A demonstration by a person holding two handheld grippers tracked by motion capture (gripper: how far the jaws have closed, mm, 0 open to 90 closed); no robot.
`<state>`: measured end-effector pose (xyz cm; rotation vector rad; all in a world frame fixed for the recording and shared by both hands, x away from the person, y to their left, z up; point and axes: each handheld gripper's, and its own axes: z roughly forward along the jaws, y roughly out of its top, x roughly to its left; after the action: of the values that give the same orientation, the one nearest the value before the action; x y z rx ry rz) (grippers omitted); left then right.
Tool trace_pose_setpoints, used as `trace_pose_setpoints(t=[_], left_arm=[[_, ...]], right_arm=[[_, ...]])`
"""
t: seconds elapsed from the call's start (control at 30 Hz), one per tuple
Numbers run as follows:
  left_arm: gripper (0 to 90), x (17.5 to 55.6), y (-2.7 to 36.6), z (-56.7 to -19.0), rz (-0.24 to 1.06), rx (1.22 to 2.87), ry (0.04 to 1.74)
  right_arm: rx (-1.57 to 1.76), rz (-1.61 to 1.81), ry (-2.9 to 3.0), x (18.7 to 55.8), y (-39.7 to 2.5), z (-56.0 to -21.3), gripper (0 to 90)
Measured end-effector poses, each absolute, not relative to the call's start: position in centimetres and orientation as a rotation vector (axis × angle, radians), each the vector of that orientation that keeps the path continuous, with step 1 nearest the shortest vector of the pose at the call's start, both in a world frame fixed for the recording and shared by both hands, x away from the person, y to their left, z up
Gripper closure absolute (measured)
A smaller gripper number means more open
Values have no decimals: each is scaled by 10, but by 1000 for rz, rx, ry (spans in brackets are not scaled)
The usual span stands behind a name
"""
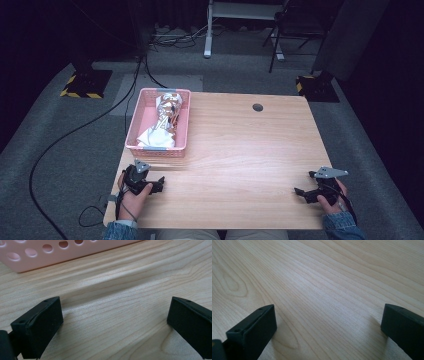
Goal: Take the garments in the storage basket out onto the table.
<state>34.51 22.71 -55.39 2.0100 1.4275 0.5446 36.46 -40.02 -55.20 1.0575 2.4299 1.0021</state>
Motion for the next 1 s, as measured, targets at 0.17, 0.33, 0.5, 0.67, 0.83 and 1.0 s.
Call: trace_pose_setpoints(t=[0.17,0.33,0.5,0.67,0.83,1.0], left_arm=[[0,345,227,-554,545,2009,1427],[0,345,227,-554,545,2010,1427],[0,345,227,-554,543,2008,1428],[0,345,227,-554,543,2008,1428],[0,345,227,-554,542,2008,1429],[15,344,228,-553,544,2000,1420]], right_arm=[[1058,1002,2430,365,-400,-552,1],[1058,1002,2430,365,-400,-552,1],[1058,1002,2430,365,-400,-552,1],[1060,1001,2429,365,-400,-552,1],[1061,1001,2428,365,-400,-552,1],[1065,1000,2426,365,-400,-552,1]])
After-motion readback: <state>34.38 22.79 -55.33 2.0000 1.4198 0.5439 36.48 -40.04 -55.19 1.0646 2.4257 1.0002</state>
